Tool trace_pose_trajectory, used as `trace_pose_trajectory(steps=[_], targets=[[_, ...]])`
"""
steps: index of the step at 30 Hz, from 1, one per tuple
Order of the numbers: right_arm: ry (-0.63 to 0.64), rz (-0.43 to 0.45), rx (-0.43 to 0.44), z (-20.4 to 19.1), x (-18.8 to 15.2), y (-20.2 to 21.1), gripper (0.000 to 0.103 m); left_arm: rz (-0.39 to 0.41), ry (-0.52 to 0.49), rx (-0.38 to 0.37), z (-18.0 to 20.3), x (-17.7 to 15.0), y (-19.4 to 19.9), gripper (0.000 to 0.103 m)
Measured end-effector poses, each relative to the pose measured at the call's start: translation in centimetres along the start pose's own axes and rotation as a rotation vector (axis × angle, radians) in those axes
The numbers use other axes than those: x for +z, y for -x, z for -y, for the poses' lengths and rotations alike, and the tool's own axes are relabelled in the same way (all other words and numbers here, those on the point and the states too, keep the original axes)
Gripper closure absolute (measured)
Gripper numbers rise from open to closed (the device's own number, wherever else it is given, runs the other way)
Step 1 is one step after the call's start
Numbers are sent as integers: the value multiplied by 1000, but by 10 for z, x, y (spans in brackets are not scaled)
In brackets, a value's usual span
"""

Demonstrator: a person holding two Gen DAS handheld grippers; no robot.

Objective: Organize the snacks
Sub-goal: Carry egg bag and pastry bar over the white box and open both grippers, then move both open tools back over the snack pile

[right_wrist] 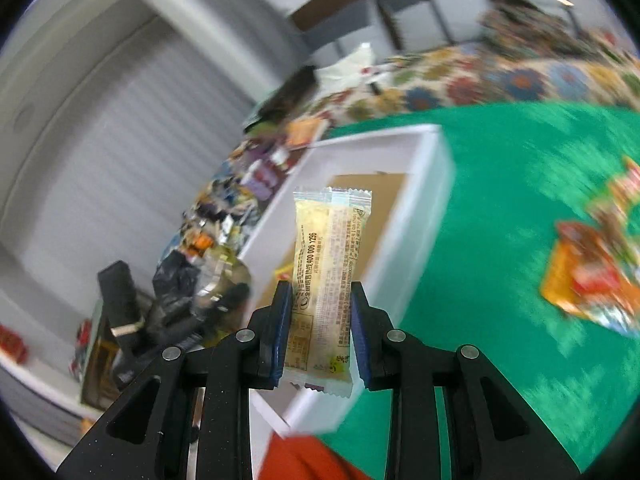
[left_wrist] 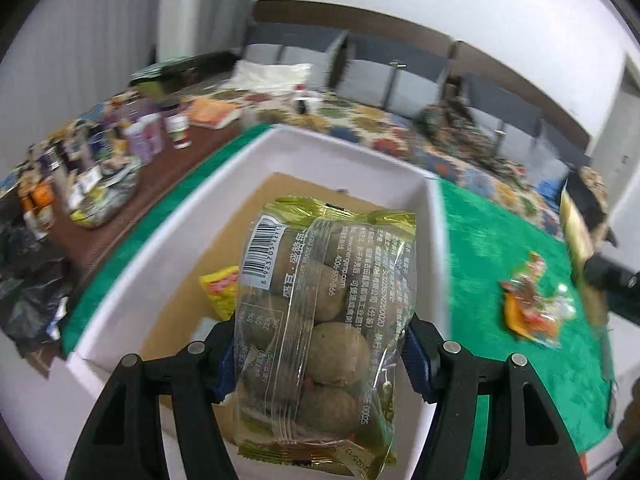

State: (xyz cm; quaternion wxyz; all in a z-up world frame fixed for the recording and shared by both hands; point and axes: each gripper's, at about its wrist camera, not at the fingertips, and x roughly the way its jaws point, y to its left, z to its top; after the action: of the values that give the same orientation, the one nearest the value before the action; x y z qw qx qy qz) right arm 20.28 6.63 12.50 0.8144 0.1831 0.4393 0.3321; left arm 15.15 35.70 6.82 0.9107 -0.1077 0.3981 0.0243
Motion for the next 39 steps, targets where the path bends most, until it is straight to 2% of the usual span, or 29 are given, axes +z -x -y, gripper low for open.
trace_pose_trajectory(steps=[2, 3, 4, 6, 8, 11, 15, 16, 20, 23, 27, 30, 33, 37, 39], targets=[[14, -11, 2, -18, 7, -27, 73, -6, 18, 50, -15, -4, -11, 30], [19, -16, -1, -25, 9, -41, 69, -18, 32, 78, -23, -6, -18, 15], [39, -29, -34, -34, 9, -60, 55, -29, 44, 96, -27, -9, -25, 7], [63, -74, -88, -40, 4, -83, 29, -45, 67, 122, -36, -18, -35, 7], [71, -99, -132, -37, -4, -95, 30, -63, 77, 136, -41, -28, -39, 7], [82, -87, -159, -26, -18, -84, 30, -48, 70, 146, -40, -39, -36, 6], [115, -16, -265, 16, -30, -55, 30, 11, 72, 118, -22, -42, -19, 6], [136, 18, -318, 32, -36, -43, 30, 24, 72, 102, -15, -42, -13, 6], [217, 103, -554, 98, -70, -1, 30, 75, 17, 11, 38, -43, 6, 6], [206, 129, -697, 155, -101, 35, 31, 96, -66, -74, 93, -48, 16, 6], [123, 171, -892, 230, -146, 94, 31, 91, -172, -197, 171, -64, 20, 0], [12, 165, -1020, 281, -171, 134, 31, 23, -261, -256, 230, -86, 0, 0], [-94, 180, -1081, 316, -184, 164, 31, -53, -328, -246, 275, -114, -34, 0], [-262, 181, -1073, 354, -181, 191, 30, -134, -370, -172, 305, -142, -83, 0], [-293, 192, -1049, 363, -178, 195, 27, -156, -355, -145, 307, -149, -99, 0]])
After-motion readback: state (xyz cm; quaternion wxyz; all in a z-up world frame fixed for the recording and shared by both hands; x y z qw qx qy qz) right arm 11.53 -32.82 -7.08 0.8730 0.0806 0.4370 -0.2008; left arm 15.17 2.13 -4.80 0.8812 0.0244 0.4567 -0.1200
